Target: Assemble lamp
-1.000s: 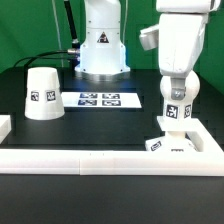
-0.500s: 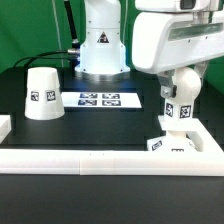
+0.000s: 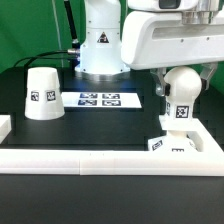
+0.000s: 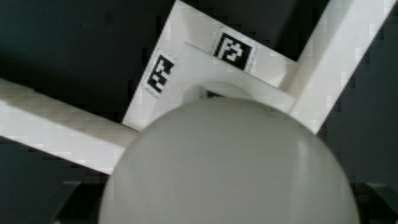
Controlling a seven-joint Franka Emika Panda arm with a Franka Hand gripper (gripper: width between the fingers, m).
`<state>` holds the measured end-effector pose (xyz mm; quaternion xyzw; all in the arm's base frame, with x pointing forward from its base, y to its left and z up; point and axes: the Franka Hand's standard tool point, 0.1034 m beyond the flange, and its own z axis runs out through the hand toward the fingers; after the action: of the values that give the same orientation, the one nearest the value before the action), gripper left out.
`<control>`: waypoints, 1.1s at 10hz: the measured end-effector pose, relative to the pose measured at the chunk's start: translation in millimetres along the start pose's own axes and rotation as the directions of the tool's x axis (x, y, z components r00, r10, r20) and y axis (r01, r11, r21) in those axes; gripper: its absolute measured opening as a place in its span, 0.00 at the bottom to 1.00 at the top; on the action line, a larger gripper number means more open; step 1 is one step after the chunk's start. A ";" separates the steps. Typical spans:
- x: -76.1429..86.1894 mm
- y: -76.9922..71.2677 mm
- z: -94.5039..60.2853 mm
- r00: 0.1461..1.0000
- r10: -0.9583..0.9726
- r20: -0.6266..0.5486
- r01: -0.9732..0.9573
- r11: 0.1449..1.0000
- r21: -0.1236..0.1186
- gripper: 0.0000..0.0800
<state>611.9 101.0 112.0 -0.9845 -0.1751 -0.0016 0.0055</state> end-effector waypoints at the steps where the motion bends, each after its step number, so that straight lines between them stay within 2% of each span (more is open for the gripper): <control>1: 0.0 -0.1 0.0 0.996 0.088 0.000 -0.088 0.996 0.000 0.72; 3: -0.4 0.1 0.2 0.975 0.220 -0.001 -0.220 0.975 0.001 0.72; 6: -3.3 3.9 -1.0 0.884 0.468 0.001 -0.468 0.884 -0.004 0.72; 8: -6.6 6.8 -1.8 0.763 0.647 0.002 -0.647 0.763 -0.008 0.72; 11: -8.5 7.8 -2.1 0.658 0.753 0.004 -0.753 0.658 -0.013 0.72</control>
Offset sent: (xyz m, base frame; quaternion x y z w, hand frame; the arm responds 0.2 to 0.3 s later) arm -0.0076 0.0010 -0.0044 0.0073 0.0050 0.2429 0.9700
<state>606.7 90.7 114.0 -0.9689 0.2474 0.0044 0.0000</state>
